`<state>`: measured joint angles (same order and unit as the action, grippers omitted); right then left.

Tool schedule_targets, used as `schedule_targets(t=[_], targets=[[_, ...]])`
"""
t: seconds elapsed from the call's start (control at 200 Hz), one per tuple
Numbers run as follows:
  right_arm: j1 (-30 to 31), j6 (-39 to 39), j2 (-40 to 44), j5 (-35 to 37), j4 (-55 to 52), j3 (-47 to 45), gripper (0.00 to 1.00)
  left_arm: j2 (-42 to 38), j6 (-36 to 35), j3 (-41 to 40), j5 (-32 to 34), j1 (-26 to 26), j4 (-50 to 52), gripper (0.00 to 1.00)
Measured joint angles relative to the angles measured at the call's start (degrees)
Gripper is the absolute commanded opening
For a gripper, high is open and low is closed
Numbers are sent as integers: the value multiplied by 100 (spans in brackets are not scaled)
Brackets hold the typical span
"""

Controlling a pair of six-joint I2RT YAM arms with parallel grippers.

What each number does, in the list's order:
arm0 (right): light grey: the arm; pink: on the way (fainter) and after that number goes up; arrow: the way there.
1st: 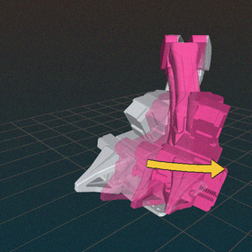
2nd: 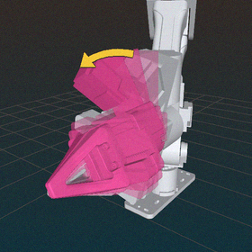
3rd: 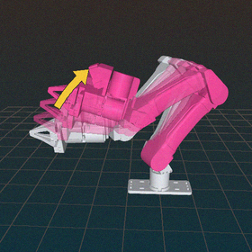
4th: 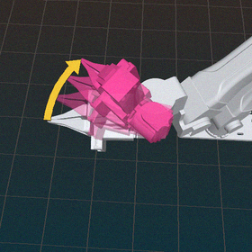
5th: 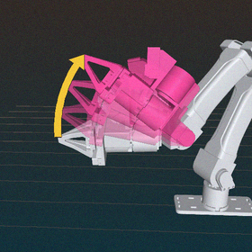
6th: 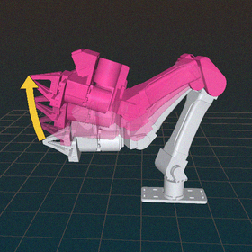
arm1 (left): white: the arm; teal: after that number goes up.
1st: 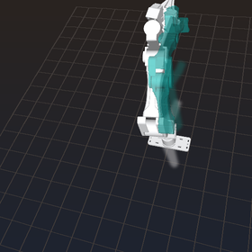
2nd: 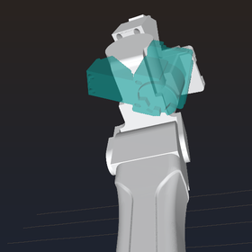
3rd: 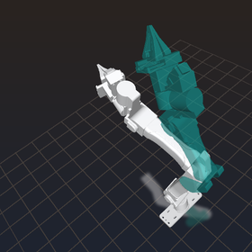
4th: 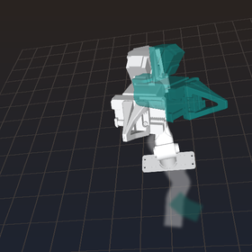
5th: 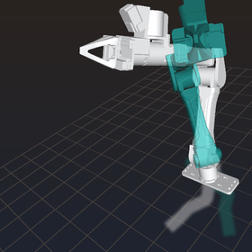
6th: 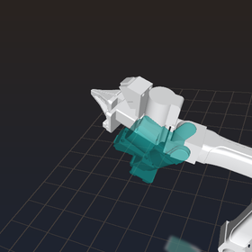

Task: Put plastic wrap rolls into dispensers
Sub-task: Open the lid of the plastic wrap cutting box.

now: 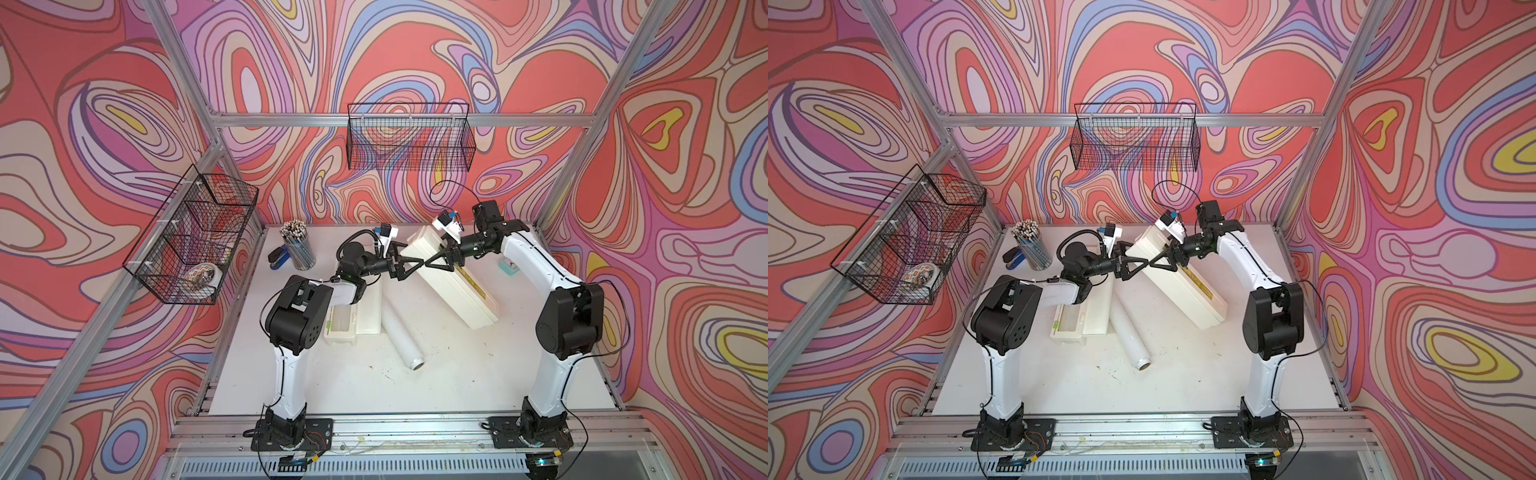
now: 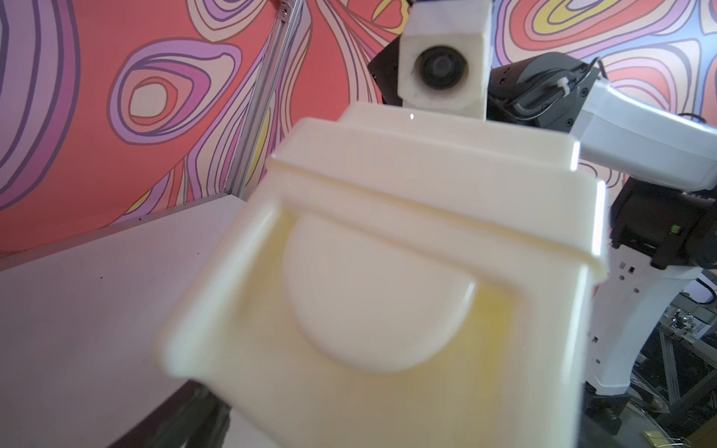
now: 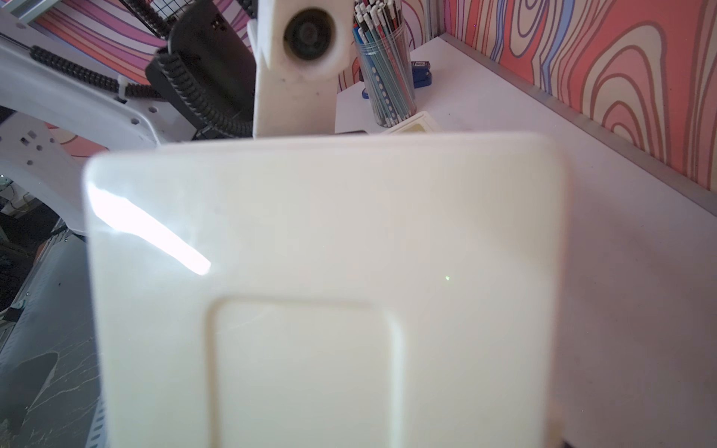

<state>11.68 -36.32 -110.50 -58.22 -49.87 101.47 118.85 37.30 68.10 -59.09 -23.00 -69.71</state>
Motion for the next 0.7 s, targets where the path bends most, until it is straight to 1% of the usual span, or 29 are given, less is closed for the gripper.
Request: schedule_targets(t=[0.195,0.31,0.361,0.421,0.526,0.556,0.591,0.631,0.671,0.686,0.696], targets=[[-11,-205,0,-127,-155,76,39,22,66,131,-175,-9,-46,98],[-15,-245,-4,-127,-205,76,43,66,94,201,-249,-22,-42,97],[-20,-264,-20,-140,-245,101,45,72,94,229,-267,-28,-42,95],[-22,-299,-63,-164,-323,192,48,72,96,249,-260,-28,-39,90],[-20,-323,-107,-188,-393,291,59,72,155,289,-258,-24,-33,82],[-20,-321,-107,-190,-398,299,62,72,175,297,-264,-24,-31,76],[-22,-317,-107,-188,-400,310,68,72,186,308,-260,-24,-20,70],[-22,-282,-107,-162,-398,323,71,72,203,317,-247,-22,11,65],[-24,-249,-107,-90,-393,345,75,72,256,317,-208,-17,83,61],[-39,-129,-96,162,-332,358,79,72,236,295,-402,17,179,61],[-70,-186,-87,238,-240,372,81,72,227,280,-369,35,179,60]])
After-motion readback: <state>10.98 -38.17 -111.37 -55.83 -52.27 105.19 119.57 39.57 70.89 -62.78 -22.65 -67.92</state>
